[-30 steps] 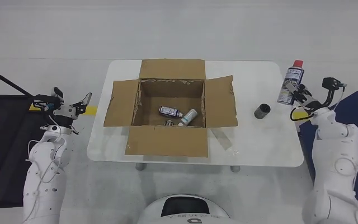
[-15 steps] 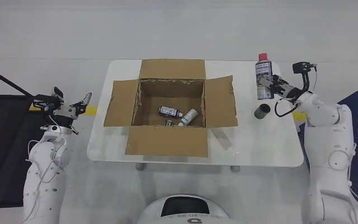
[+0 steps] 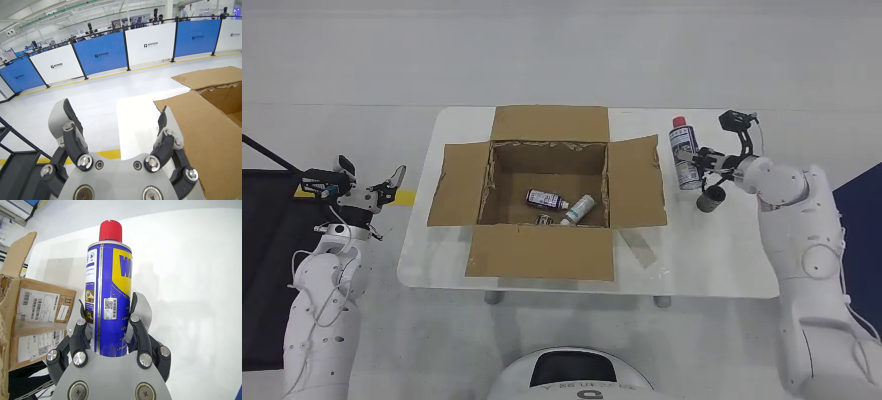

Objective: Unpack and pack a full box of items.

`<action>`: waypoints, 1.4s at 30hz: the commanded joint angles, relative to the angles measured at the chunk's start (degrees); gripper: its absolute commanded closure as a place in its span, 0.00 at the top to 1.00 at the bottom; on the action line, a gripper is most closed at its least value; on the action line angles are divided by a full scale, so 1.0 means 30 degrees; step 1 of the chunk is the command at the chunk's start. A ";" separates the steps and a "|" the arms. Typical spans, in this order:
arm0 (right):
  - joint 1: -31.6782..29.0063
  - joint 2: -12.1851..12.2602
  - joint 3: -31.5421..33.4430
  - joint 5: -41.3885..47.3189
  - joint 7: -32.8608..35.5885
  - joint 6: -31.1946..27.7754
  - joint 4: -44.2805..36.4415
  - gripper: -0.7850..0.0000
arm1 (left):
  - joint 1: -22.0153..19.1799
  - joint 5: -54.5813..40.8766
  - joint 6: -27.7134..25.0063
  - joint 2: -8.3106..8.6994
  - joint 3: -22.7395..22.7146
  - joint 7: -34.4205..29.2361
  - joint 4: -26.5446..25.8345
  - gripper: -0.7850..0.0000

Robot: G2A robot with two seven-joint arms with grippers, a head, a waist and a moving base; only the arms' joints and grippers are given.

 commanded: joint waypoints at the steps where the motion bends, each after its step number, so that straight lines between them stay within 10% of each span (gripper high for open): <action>1: 0.0330 -0.0051 -0.0411 -0.0260 -0.0137 0.0189 0.0531 0.00 | 0.0000 0.0000 0.0000 0.0000 0.0000 0.0000 0.0000 1.00; 23: 0.3619 -0.0782 -0.4147 -0.3090 -0.1231 0.2533 0.6125 0.02 | 0.0000 0.0000 0.0000 0.0000 0.0000 0.0000 0.0000 1.00; 36: 0.4227 -0.0857 -0.4545 -0.2965 -0.1771 0.2405 0.6959 0.76 | 0.0000 0.0000 0.0000 0.0000 0.0000 0.0000 0.0000 1.00; 42: 0.4116 -0.0839 -0.4660 -0.2958 -0.1715 0.2567 0.6692 0.90 | 0.0000 0.0000 0.0000 0.0000 0.0000 0.0000 0.0000 1.00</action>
